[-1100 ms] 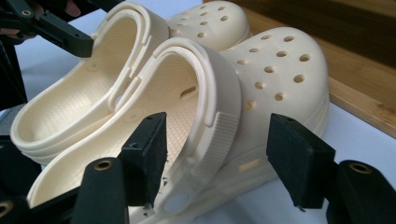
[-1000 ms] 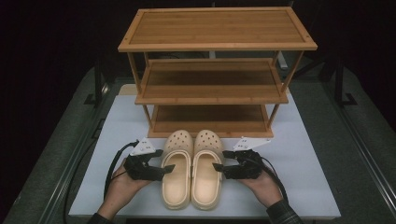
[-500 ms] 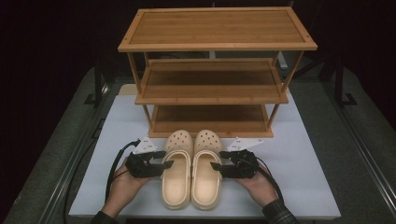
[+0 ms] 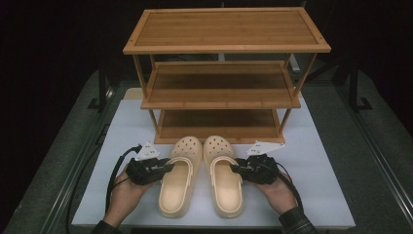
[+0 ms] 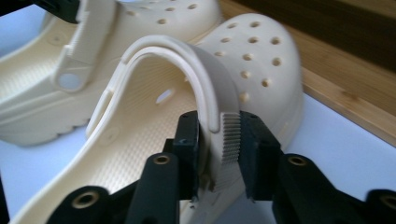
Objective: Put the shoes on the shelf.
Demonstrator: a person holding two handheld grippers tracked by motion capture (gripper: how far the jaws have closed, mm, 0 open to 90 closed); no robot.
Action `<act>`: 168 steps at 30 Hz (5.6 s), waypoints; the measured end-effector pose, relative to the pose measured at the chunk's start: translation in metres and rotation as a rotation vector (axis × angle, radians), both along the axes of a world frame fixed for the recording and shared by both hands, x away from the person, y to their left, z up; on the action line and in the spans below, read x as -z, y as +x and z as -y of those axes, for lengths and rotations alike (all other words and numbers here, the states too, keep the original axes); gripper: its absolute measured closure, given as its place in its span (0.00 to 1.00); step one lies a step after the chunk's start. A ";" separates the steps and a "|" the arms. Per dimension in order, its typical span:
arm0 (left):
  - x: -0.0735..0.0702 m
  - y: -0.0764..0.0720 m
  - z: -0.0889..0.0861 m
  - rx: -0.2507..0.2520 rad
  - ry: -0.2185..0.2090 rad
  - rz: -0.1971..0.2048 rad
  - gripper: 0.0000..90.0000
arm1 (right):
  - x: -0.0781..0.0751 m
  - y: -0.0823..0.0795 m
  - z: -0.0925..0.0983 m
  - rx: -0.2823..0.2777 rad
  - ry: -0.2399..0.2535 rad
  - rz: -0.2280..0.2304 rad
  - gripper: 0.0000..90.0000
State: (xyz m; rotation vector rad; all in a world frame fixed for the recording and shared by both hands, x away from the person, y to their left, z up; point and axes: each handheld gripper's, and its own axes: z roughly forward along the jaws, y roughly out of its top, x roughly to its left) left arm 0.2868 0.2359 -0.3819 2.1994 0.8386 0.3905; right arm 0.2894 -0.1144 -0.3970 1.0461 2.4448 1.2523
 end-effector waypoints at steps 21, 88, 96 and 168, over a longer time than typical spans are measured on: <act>-0.016 -0.002 -0.005 -0.010 -0.040 0.045 0.85 | -0.016 0.002 0.031 0.047 0.028 0.019 0.85; -0.008 0.067 0.031 -0.003 -0.188 0.058 0.22 | -0.018 0.059 0.054 0.166 0.087 0.047 0.32; 0.015 0.043 0.022 0.071 -0.158 -0.030 0.09 | -0.003 0.034 0.067 0.117 0.067 -0.011 0.22; 0.050 0.152 0.090 0.036 -0.041 -0.050 0.02 | 0.042 0.117 0.025 0.178 0.046 0.009 0.26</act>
